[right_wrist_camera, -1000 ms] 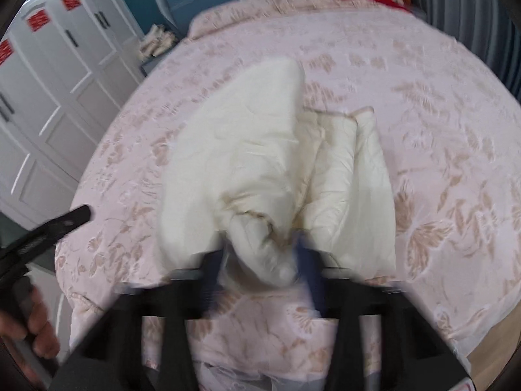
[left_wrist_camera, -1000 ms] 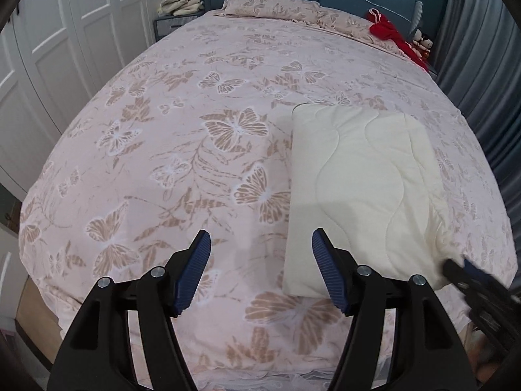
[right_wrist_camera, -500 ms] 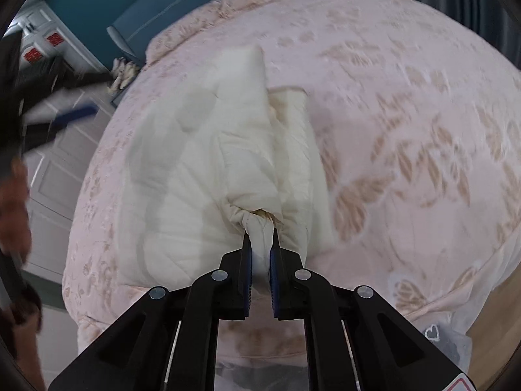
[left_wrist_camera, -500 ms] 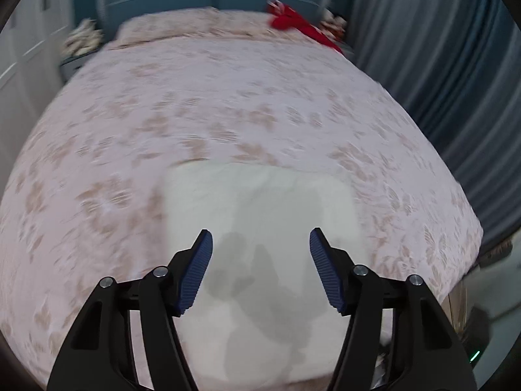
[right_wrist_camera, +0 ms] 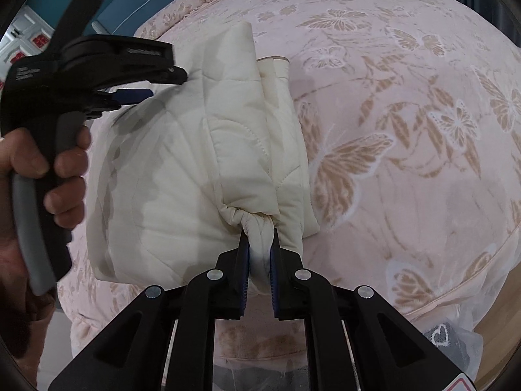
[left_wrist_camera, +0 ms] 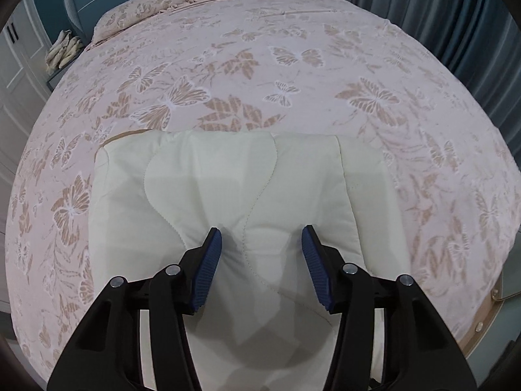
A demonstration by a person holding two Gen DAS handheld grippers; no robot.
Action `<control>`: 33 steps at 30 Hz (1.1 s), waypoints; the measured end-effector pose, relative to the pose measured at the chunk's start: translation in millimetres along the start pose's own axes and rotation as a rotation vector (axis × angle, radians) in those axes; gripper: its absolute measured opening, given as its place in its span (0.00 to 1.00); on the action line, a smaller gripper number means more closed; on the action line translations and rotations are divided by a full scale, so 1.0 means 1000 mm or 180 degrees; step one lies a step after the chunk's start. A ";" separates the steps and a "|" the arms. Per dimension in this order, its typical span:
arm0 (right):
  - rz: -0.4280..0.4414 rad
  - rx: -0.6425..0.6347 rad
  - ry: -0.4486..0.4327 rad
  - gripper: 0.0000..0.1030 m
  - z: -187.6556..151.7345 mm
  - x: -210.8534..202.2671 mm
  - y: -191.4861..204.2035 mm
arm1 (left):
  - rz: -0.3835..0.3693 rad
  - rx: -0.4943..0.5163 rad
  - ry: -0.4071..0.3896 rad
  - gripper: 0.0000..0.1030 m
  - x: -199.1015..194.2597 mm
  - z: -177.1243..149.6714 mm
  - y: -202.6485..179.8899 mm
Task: Fold large clothes
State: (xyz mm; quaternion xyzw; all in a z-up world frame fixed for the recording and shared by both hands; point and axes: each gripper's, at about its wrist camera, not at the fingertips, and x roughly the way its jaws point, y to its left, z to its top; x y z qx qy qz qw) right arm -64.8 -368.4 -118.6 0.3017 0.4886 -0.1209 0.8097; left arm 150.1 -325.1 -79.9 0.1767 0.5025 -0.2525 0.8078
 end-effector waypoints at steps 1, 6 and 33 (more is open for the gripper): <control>-0.0009 -0.0015 0.0005 0.08 0.001 0.001 0.000 | 0.0016 0.0008 -0.0010 0.48 0.004 -0.003 0.000; -0.0096 -0.0138 0.0042 0.10 0.000 0.003 0.005 | 0.0060 0.0047 -0.0085 0.49 0.017 -0.012 -0.001; -0.0906 -0.0766 -0.0002 0.09 0.016 -0.009 0.043 | 0.0057 -0.0439 -0.0058 0.50 -0.061 -0.104 0.082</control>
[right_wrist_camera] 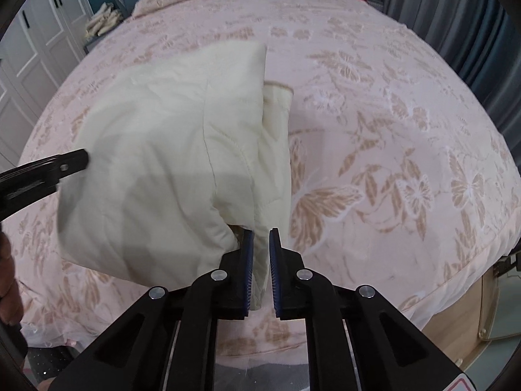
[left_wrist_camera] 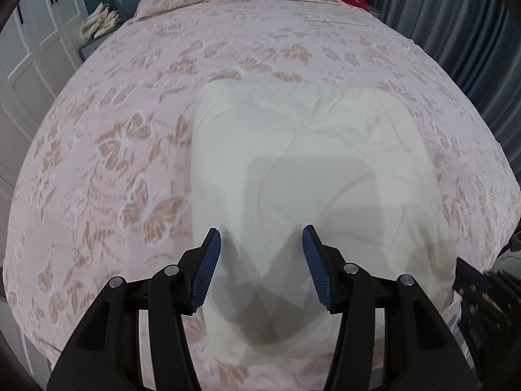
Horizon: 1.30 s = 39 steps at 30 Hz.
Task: Fold large clothes
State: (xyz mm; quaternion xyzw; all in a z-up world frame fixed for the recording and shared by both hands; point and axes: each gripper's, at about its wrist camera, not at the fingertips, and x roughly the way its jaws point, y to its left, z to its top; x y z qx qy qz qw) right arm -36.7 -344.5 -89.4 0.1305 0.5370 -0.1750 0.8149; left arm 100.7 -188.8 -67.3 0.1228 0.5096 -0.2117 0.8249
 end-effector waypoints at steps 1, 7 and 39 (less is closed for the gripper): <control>0.0002 0.0009 0.0029 0.09 -0.001 0.004 0.000 | -0.0006 -0.0007 0.0024 0.50 0.002 -0.003 0.002; -0.0037 0.0174 -0.0105 0.06 -0.001 -0.014 -0.002 | 0.0005 -0.0009 0.0067 0.51 0.008 -0.009 0.004; -0.0067 -0.0073 0.0435 0.11 0.010 0.073 0.027 | 0.0073 0.0104 0.0100 0.62 0.033 -0.025 -0.005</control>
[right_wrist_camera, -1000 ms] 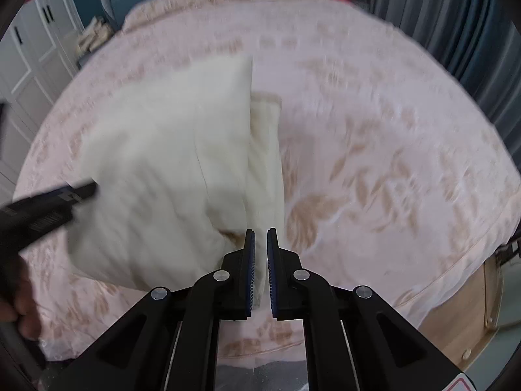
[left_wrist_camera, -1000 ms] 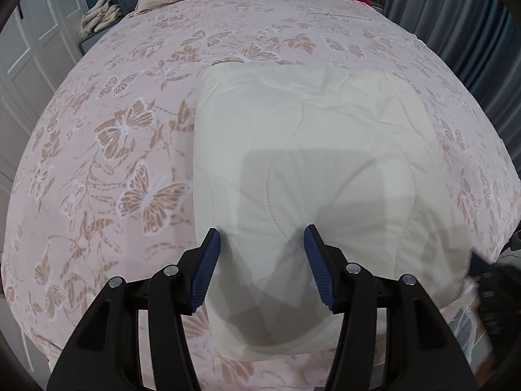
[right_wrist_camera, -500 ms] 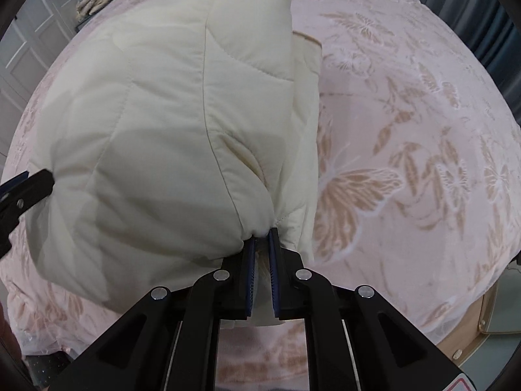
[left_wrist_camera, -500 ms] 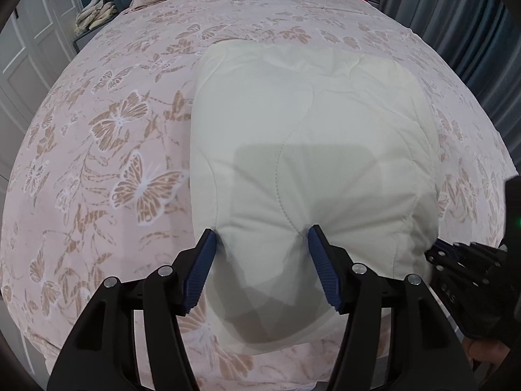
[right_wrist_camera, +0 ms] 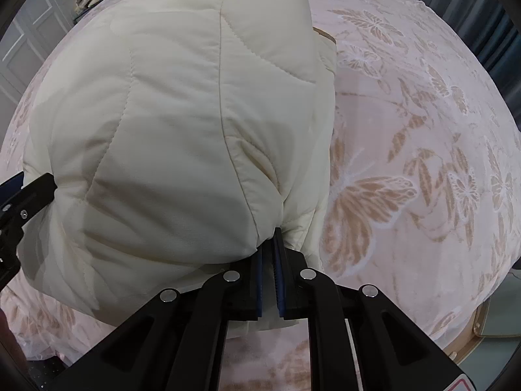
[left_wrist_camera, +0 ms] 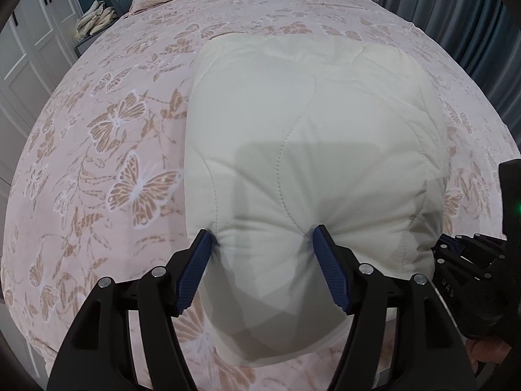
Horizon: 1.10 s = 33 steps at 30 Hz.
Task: Fold large clothes
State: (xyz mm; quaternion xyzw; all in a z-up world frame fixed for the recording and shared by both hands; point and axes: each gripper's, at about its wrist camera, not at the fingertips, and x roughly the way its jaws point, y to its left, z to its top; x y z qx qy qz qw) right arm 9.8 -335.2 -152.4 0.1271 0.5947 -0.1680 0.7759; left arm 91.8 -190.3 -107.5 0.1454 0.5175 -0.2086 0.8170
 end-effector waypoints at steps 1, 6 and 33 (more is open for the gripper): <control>0.0004 0.0002 0.0003 0.11 0.000 0.000 0.000 | 0.0001 0.0000 0.0001 0.63 0.001 0.000 0.000; 0.0052 0.0068 0.0003 0.11 0.002 -0.002 -0.004 | 0.0030 -0.0005 0.0001 0.67 0.005 0.001 0.000; 0.0499 0.0770 -0.0951 0.69 0.011 -0.125 -0.033 | -0.0237 -0.0933 0.0107 0.85 -0.023 0.013 0.072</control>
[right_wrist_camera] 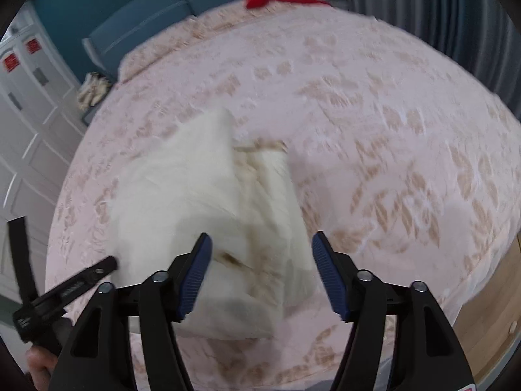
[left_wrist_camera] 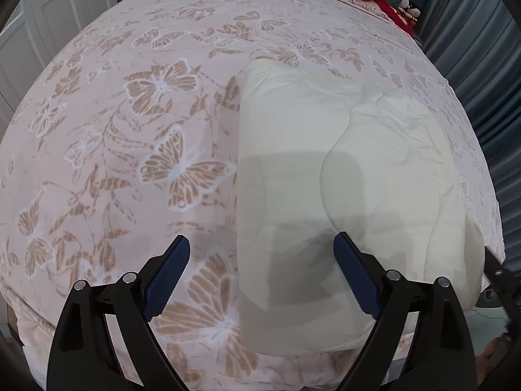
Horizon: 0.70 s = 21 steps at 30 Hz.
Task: Fold large clothes
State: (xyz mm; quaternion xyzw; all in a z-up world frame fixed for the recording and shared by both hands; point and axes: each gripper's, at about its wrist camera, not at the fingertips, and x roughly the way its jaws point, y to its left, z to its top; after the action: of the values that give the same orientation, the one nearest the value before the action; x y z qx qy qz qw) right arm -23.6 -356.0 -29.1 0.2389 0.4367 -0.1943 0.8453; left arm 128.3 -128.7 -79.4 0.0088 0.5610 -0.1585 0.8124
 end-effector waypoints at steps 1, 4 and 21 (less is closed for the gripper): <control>0.0019 -0.0120 -0.0033 0.72 0.002 -0.003 0.009 | 0.0002 0.0026 -0.0007 0.85 0.000 0.001 -0.001; -0.0104 -0.0356 -0.0023 0.75 0.003 0.008 0.021 | -0.0014 0.0025 0.0000 0.85 0.002 0.002 -0.002; 0.0096 0.0217 0.0843 0.85 -0.038 0.108 -0.037 | -0.0229 0.0101 0.0138 0.92 0.031 0.004 -0.016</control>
State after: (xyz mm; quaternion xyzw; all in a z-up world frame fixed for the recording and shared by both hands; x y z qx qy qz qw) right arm -9.7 -377.7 -146.2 0.2975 0.5340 -0.1631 0.7745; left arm 137.6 -152.5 -103.3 0.0049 0.5759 -0.1962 0.7936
